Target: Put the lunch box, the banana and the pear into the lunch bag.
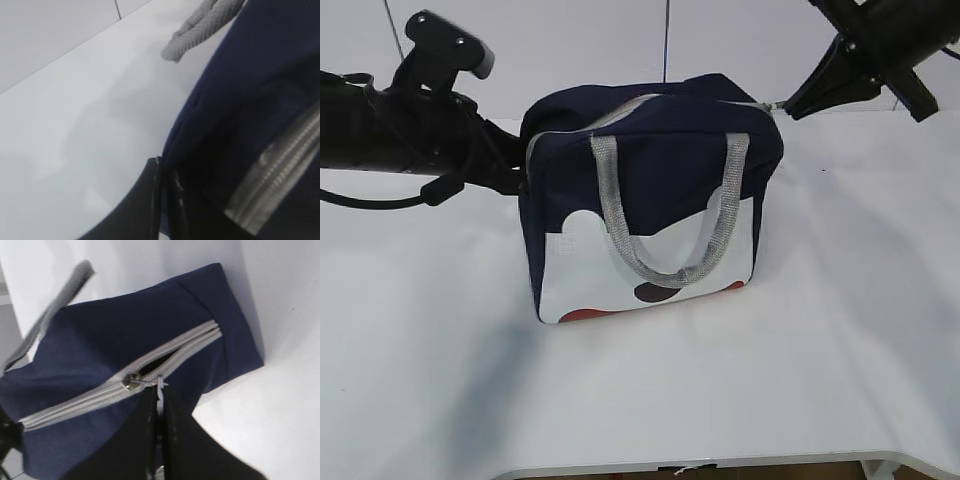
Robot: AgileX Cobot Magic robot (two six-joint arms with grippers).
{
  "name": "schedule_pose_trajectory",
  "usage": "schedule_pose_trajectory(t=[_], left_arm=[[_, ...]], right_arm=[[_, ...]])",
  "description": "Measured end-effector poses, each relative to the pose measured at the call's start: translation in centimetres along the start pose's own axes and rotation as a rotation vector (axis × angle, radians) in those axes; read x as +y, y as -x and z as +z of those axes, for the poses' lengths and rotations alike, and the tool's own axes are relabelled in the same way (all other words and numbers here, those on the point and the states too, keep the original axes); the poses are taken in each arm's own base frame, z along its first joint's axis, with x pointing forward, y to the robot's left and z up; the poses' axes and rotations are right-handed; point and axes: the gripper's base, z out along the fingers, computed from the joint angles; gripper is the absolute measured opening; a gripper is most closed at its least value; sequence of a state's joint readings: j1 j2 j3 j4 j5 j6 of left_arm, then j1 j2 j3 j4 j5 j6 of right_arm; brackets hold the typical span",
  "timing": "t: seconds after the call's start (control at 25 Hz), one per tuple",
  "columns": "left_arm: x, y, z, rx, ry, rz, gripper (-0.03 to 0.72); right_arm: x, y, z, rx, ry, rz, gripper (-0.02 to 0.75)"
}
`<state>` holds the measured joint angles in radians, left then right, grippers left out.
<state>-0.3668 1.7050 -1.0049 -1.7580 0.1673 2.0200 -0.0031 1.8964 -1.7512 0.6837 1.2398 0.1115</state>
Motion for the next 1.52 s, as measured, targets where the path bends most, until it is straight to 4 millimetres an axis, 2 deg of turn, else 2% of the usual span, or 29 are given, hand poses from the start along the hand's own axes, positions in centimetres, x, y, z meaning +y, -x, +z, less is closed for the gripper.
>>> schedule_pose_trajectory(t=[0.2,0.6,0.68,0.88,0.96,1.12,1.24,1.36,1.52], left_arm=[[-0.1,0.2,0.0,-0.010,-0.010,0.002,-0.020],[-0.1,0.4,-0.2,-0.016,-0.011,0.023,-0.003],[0.0,0.9,-0.9,-0.029,0.000,0.054,0.050],[0.0,3.2,-3.9,-0.120,0.018,0.118,0.282],[-0.4,4.0,-5.0,-0.165,-0.018,0.162,0.343],[-2.6,6.3,-6.7,-0.282,-0.189,0.316,0.377],[-5.6,8.7,-7.2,-0.342,-0.263,0.484,0.382],[-8.3,10.1,-6.5,-0.368,-0.314,0.616,0.384],[-10.9,10.6,-4.2,-0.365,-0.382,0.671,0.384]], right_arm=[[-0.7,0.1,0.0,-0.007,-0.082,-0.043,0.018],[-0.8,0.1,-0.1,-0.006,-0.093,-0.094,0.018],[-0.9,0.1,-0.1,-0.008,-0.100,-0.101,0.018],[-0.8,0.0,-0.1,-0.006,-0.106,-0.120,0.018],[-0.6,-0.1,0.1,-0.001,-0.106,-0.134,0.018],[-0.3,-0.3,0.5,0.008,-0.105,-0.153,0.018],[-0.3,-0.2,0.6,0.012,-0.098,-0.149,0.018],[-0.2,-0.3,0.6,0.013,-0.088,-0.149,0.018],[-0.1,-0.3,0.6,0.014,-0.076,-0.155,0.018]])
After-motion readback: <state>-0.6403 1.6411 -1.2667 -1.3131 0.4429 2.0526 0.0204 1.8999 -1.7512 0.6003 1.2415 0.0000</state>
